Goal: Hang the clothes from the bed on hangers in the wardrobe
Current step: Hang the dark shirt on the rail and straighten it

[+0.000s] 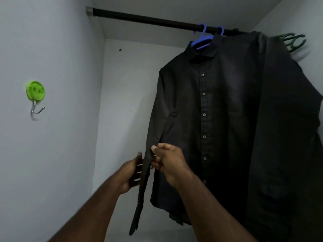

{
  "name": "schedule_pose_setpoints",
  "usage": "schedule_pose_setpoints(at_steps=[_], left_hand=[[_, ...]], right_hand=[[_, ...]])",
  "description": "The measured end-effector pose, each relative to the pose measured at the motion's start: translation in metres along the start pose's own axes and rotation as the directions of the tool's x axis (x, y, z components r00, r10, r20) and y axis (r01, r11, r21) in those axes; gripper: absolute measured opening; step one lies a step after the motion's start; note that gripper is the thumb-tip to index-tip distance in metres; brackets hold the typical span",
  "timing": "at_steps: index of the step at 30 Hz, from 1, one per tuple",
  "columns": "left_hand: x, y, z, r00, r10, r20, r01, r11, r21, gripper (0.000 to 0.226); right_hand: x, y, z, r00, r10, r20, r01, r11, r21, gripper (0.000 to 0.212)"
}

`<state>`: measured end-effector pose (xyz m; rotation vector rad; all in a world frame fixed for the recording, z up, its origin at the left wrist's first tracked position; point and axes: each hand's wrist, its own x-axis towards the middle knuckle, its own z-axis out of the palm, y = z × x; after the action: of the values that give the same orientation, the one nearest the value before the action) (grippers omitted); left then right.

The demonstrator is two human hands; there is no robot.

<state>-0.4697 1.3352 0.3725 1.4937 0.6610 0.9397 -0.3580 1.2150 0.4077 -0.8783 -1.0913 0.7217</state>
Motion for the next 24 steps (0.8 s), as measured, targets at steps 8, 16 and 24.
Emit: schedule_pose_setpoints(at_steps=[8,16,24], left_hand=[[0.003,-0.006,-0.025,1.0,0.021,0.005,-0.02,0.99,-0.138,0.042],[-0.014,-0.006,-0.064,0.971,0.152,-0.183,-0.181,0.971,-0.154,0.026],[-0.03,0.0,-0.076,0.88,0.339,-0.331,-0.379,0.923,-0.063,0.02]], right_hand=[[0.004,0.002,-0.008,0.998,0.034,-0.051,-0.032,0.999,0.038,0.02],[0.014,0.017,-0.003,0.987,0.034,-0.158,-0.04,0.999,-0.035,0.014],[0.017,0.028,0.008,0.974,0.02,-0.225,-0.043,0.994,-0.1,0.004]])
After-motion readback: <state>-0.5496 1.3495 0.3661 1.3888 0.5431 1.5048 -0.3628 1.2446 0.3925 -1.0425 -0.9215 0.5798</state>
